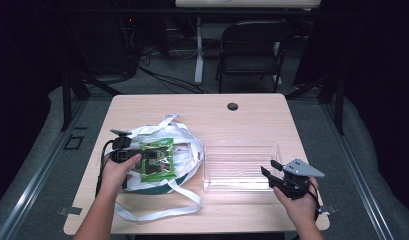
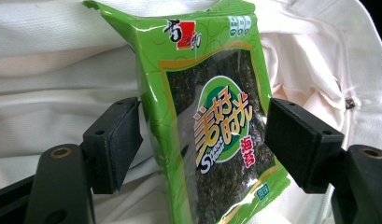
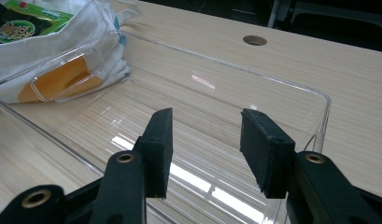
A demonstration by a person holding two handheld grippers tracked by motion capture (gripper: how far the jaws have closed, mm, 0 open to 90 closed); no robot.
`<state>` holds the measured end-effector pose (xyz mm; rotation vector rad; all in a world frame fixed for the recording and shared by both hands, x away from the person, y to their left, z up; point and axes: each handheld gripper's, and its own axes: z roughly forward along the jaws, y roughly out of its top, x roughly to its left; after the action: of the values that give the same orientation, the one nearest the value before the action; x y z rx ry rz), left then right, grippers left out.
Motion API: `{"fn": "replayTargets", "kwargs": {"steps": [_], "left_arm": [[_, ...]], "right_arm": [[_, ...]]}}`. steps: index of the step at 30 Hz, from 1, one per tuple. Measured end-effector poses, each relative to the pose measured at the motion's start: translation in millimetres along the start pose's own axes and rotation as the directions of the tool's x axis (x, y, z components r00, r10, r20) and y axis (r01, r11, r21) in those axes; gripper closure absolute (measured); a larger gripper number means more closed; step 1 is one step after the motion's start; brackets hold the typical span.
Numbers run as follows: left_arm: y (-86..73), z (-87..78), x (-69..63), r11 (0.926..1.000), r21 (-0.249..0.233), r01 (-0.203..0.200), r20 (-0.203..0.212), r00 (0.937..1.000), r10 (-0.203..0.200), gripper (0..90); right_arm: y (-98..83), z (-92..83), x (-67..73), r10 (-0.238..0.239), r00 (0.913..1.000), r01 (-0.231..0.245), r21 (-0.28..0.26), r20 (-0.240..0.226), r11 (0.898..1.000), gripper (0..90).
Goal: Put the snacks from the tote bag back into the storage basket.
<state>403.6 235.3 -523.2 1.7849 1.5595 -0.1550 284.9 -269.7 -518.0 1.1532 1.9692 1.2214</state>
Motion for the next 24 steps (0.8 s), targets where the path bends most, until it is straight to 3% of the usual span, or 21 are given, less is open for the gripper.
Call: {"fn": "replayTargets", "kwargs": {"steps": [11, 13, 16, 17, 24], "left_arm": [[3.1, 11.5, 0.4, 0.9989, 0.042, 0.02, 0.014, 0.9997, -0.021, 27.1], [3.7, 12.7, 1.3, 0.9984, 0.057, 0.003, 0.014, 0.9999, -0.004, 27.1], [3.5, 15.1, 0.2, 0.9979, 0.063, 0.017, 0.017, 0.9997, -0.018, 27.1], [4.0, 16.0, 1.1, 0.9972, 0.075, -0.001, 0.016, 0.9999, 0.0, 27.1], [3.3, 16.7, -0.7, 0.9973, 0.074, 0.0, 0.027, 0.9996, -0.002, 30.2]], "right_arm": [[0.1, -0.1, 0.7, 0.0, 1.0, 0.0, -0.007, -0.006, 1.0, 54.2], [0.1, -0.1, 0.6, -0.003, 1.0, 0.003, -0.007, -0.005, 1.0, 54.2], [0.1, -0.2, 0.6, -0.004, 1.0, 0.004, -0.008, -0.005, 1.0, 54.2], [0.1, -0.1, 0.7, 0.0, 1.0, 0.0, -0.008, -0.007, 1.0, 54.2], [0.1, -0.2, 0.4, -0.005, 1.0, 0.005, -0.006, -0.007, 1.0, 54.2]]}}
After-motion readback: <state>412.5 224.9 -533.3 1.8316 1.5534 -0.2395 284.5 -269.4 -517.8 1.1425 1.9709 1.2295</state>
